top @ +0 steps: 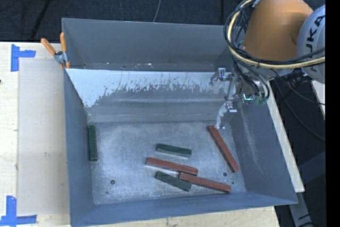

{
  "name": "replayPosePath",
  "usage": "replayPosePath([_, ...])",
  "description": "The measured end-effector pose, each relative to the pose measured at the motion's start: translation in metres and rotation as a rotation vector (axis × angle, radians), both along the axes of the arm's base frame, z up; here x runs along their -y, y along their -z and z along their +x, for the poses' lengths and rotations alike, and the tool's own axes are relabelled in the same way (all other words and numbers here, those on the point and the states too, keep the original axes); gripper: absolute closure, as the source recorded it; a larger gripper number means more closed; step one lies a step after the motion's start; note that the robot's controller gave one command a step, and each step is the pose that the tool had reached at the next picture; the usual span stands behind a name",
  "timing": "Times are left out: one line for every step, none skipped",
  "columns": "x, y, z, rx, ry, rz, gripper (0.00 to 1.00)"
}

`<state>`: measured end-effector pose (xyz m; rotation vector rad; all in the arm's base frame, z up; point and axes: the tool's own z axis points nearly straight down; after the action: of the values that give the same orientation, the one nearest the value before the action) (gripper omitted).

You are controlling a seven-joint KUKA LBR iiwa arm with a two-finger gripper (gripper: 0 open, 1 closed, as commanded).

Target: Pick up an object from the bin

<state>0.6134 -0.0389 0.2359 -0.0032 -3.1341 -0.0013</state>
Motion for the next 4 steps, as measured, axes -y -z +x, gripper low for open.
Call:
replayPosePath([0.0, -0.005, 0.001, 0.008, -0.001, -0.001, 0.0])
replayPosePath([-0.042, 0.058, -0.025, 0.011, -0.031, -0.001, 0.0])
replayPosePath([-0.045, 0.117, -0.03, 0.011, -0.14, 0.001, 0.0])
replayPosePath([-0.034, 0.159, -0.028, 0.018, -0.189, 0.0, 1.0])
